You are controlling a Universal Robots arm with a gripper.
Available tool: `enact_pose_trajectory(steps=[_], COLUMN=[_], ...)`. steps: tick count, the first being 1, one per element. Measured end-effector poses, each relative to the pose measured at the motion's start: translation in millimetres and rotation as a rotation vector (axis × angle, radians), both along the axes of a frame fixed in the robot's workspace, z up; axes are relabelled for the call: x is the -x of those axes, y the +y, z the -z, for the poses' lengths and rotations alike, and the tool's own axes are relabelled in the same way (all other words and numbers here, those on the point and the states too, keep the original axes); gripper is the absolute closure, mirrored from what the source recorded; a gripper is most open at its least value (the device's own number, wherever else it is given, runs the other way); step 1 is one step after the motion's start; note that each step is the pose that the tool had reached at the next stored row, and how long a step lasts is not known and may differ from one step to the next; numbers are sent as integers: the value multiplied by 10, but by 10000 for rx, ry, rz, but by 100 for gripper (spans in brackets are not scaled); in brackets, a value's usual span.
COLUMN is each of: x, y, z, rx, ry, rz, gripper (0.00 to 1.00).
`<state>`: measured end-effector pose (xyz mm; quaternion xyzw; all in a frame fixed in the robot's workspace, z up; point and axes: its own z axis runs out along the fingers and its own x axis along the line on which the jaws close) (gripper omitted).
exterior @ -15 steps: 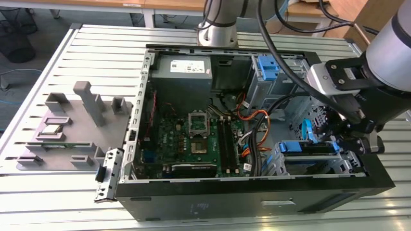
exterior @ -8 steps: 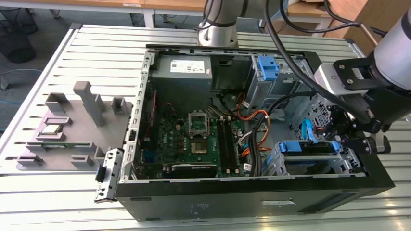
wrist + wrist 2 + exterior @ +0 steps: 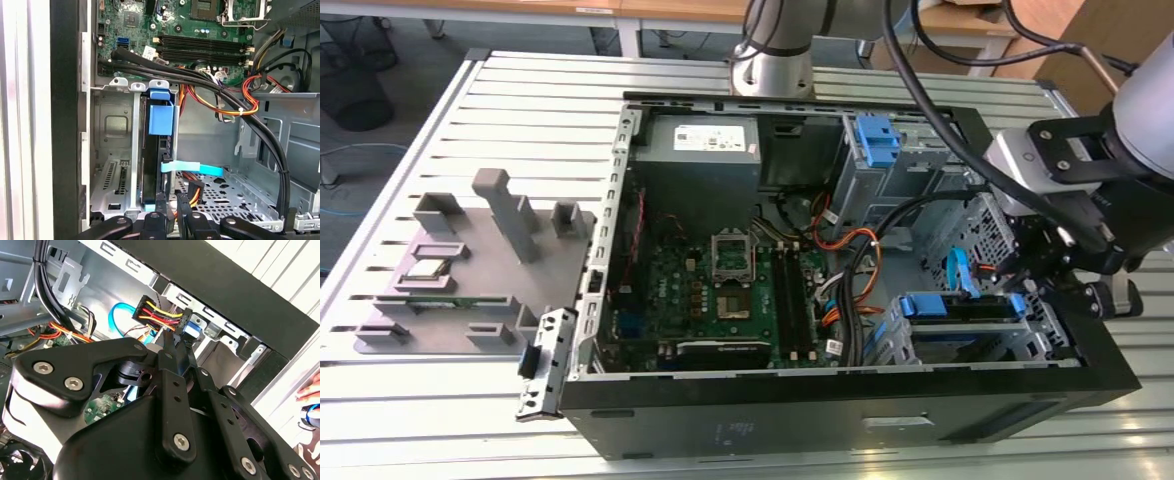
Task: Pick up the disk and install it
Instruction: 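Insert the first disk wire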
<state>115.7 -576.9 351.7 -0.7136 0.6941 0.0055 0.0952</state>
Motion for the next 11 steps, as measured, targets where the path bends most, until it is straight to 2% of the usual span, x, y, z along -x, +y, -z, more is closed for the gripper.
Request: enact_pose_trajectory(steps=[11], x=[-123], y=[1], z=[-12], rx=[0], ry=[216], rz=[0], gripper=[76])
